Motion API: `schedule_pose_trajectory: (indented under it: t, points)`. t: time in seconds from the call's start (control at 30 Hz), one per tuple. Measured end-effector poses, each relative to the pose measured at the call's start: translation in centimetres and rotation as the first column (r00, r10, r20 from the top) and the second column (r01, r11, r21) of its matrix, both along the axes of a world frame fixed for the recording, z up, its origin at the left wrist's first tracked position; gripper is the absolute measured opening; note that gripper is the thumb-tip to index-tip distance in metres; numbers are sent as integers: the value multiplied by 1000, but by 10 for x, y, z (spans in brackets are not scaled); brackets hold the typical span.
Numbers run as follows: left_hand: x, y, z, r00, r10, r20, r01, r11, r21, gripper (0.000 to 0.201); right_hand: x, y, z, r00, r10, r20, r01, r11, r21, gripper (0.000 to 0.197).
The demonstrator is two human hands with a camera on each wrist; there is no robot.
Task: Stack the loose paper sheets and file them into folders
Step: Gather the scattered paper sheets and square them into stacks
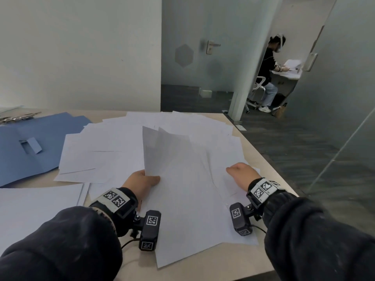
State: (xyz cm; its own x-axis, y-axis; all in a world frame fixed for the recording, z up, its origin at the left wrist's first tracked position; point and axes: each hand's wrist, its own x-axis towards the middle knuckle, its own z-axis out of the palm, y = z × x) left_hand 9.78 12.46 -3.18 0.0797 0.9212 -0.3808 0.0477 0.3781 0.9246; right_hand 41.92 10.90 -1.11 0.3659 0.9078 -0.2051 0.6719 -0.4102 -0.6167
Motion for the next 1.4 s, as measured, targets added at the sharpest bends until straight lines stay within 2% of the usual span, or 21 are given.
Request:
schedule_pose_trajectory:
  t: [0.07, 0.17, 0.33, 0.5, 0.63, 0.77, 0.87, 0.93, 1.07, 1.4]
  points:
    - [0, 6, -7, 1000, -3, -28, 3, 1000, 1, 35, 17, 8, -2, 996, -51, 70, 56, 997, -60, 35]
    - [-1, 14, -17, 999, 2, -53, -2, 1000, 0, 38, 39, 21, -10, 987, -99, 126, 113, 987, -114, 67]
    - [-4, 15, -17, 997, 7, -81, -7, 1000, 1, 45, 41, 31, -8, 976, -136, 171, 158, 980, -117, 64]
    - [-3, 16, -14, 995, -5, -96, 3, 1000, -22, 45, 38, 43, -6, 978, -146, 148, 159, 984, -78, 70]
    - [-3, 18, -15, 995, -2, -102, 0, 1000, -22, 46, 36, 46, -9, 965, -147, 216, 174, 979, -109, 72]
    - [-3, 17, -16, 995, -6, -103, 4, 1000, -14, 34, 34, 52, -11, 966, -122, 227, 152, 981, -120, 79]
    - [-3, 17, -15, 994, -7, -105, 6, 1000, -11, 37, 32, 55, -9, 965, -110, 236, 144, 981, -132, 82]
    - [-4, 17, -16, 995, -11, -100, 10, 1000, -16, 31, 31, 56, -10, 964, -112, 241, 150, 978, -142, 81]
    - [-4, 19, -17, 995, -29, -99, 27, 999, -17, 43, 31, 58, -9, 961, -88, 264, 131, 980, -149, 78]
    - [-5, 20, -19, 993, -34, -110, 33, 999, -13, 47, 26, 61, -1, 975, -98, 200, 130, 980, -151, 72]
